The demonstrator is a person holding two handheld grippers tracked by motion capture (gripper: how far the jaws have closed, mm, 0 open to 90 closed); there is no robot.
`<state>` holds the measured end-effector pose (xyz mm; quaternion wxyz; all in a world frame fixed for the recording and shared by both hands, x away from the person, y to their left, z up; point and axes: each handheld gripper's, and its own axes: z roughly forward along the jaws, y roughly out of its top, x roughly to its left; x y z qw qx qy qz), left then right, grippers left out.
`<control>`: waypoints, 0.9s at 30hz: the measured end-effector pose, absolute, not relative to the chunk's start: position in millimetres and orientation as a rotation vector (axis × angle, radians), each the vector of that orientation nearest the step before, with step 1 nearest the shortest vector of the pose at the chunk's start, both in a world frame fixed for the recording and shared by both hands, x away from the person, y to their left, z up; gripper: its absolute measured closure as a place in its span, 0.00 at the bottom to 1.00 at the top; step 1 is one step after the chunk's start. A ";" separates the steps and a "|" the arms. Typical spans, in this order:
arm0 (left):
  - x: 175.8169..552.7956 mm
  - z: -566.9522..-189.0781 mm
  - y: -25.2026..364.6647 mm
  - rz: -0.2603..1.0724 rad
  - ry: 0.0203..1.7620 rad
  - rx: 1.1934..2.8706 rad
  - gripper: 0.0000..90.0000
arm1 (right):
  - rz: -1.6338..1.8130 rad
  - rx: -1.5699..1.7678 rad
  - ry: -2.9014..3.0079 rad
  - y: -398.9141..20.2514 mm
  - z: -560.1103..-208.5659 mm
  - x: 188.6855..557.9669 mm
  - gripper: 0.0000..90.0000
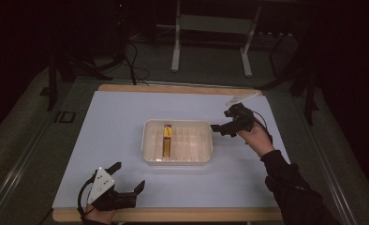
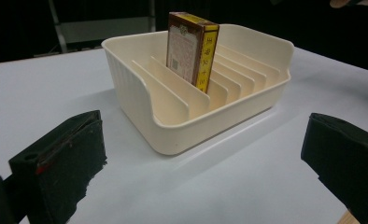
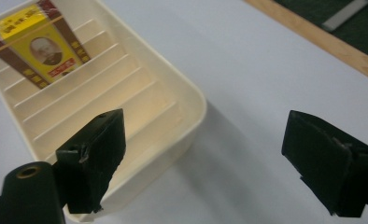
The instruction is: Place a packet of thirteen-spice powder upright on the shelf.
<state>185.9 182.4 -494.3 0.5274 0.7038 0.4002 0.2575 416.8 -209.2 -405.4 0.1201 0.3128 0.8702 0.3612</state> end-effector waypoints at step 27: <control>187.3 -494.5 181.0 0.612 0.946 1.693 0.00 | 1.116 1.203 2.169 -263.9 -458.7 374.0 0.15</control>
